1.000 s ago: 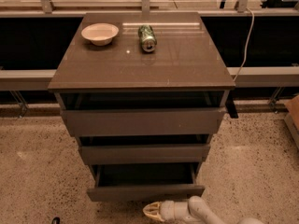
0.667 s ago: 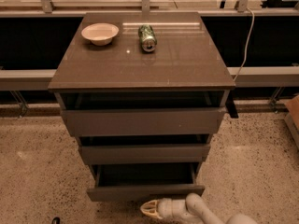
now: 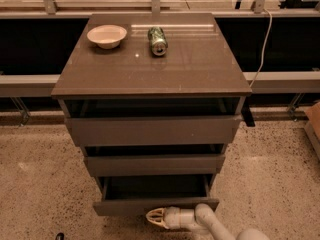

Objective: Close bottom drawer

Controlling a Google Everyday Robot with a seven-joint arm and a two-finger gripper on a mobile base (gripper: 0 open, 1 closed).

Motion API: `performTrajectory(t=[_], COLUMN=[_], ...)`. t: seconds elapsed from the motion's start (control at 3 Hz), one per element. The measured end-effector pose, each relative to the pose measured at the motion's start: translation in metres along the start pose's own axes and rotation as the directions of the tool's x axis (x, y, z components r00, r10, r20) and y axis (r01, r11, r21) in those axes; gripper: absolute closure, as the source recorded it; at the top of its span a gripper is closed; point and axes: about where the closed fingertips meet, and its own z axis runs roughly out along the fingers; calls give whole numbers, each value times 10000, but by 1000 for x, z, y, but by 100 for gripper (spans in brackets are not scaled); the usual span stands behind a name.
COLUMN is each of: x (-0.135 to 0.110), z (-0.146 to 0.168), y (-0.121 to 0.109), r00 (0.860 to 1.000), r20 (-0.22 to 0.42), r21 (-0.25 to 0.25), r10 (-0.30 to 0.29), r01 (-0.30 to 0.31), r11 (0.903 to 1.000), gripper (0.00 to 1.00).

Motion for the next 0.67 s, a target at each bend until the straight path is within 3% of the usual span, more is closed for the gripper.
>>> performTrajectory(t=[0.67], x=[-12], z=[12], y=[-29], r00=[9989], r20=[-373], r21=[1064], r10=[-281], r01=[320], r11=[9938], gripper=[100])
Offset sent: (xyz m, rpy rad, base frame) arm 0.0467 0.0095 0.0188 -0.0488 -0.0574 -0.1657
